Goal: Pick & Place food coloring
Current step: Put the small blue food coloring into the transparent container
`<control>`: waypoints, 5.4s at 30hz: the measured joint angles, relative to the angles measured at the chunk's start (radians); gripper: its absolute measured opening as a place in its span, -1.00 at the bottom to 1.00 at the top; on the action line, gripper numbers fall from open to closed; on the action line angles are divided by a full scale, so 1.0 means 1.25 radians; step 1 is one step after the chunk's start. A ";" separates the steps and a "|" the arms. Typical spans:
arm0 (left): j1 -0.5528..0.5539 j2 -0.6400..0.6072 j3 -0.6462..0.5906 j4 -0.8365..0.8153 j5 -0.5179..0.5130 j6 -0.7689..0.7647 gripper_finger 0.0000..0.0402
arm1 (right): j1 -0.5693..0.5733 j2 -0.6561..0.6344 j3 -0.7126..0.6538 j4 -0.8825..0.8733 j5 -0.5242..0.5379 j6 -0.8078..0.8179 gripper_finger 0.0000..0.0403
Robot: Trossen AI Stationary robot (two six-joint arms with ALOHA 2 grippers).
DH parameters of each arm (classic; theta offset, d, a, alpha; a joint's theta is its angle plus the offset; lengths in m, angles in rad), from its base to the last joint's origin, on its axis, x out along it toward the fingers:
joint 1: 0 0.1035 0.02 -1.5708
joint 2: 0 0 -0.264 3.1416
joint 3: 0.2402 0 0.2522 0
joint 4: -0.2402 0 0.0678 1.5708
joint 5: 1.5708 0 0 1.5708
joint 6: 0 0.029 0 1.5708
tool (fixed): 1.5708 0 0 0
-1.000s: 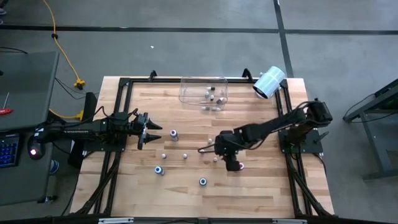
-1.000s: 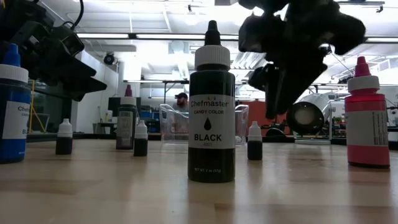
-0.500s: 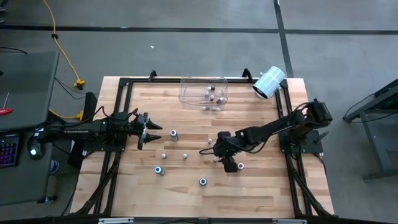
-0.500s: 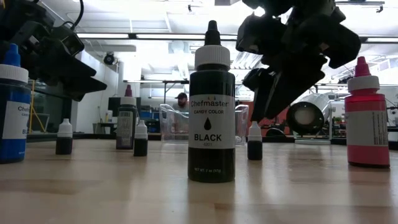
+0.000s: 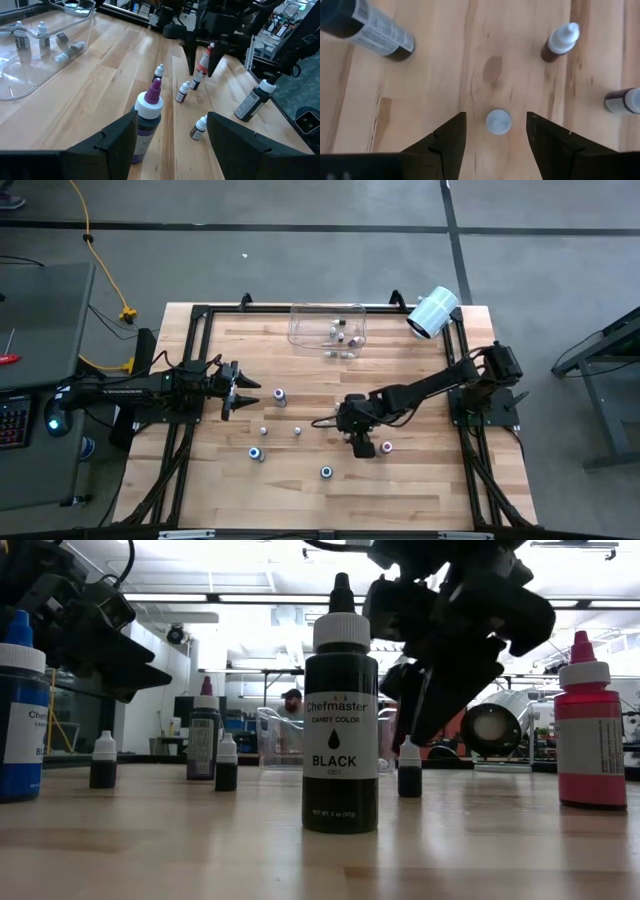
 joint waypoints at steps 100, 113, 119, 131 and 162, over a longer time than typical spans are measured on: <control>0.000 0.000 0.000 0.000 0.000 0.000 0.17 | -0.211 0.009 0.589 -0.493 0.216 -0.085 -0.78; 0.000 0.000 0.000 0.000 0.000 0.000 0.17 | -0.449 0.013 0.481 -0.370 0.185 0.002 -0.75; 0.000 0.000 0.000 0.000 0.000 0.000 0.17 | -0.536 0.014 0.382 -0.286 0.153 0.041 -0.76; 0.000 0.000 0.000 0.000 0.000 0.000 0.17 | -0.596 0.136 0.395 -0.279 0.138 0.115 -0.75; 0.000 0.000 0.000 0.000 0.000 0.000 0.17 | -0.634 0.242 0.396 -0.212 0.120 0.122 -0.71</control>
